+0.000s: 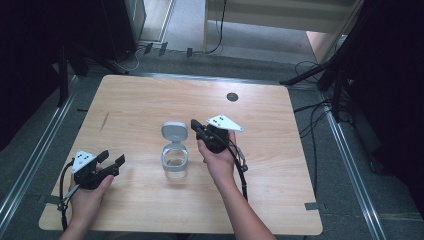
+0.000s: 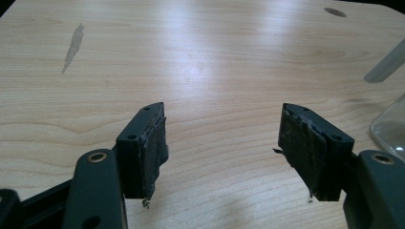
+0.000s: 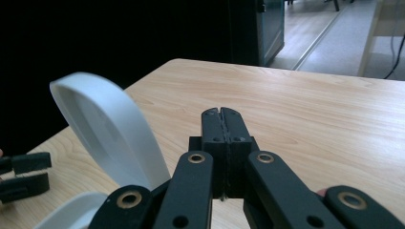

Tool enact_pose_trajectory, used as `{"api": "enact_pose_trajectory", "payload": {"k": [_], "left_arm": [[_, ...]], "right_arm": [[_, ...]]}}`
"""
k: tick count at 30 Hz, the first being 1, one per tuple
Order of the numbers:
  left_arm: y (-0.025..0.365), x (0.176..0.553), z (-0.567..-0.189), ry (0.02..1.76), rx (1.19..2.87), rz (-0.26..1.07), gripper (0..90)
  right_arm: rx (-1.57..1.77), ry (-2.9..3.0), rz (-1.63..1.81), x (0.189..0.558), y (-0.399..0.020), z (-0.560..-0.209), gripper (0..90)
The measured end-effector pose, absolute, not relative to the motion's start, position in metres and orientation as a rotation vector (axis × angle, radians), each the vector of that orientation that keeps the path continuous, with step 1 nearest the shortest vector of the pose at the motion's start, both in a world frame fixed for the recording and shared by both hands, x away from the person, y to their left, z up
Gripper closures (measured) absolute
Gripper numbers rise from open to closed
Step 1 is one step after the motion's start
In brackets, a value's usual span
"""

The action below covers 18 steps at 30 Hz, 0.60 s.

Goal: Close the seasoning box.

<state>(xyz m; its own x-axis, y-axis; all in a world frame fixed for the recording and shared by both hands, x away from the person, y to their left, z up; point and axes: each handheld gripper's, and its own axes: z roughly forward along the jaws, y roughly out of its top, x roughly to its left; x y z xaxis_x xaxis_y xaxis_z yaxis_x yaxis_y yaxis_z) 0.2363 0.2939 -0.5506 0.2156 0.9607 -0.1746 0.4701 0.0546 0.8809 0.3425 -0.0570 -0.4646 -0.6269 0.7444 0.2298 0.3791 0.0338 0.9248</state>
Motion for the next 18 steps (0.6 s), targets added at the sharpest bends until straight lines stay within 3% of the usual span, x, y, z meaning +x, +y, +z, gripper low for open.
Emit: {"api": "enact_pose_trajectory", "payload": {"k": [18], "left_arm": [[0.293, 0.237, -0.551, 1.396, 1.57, 0.668, 34.7]], "right_arm": [[0.998, 2.066, 1.651, 0.317, -0.052, -0.452, 90.0]]}}
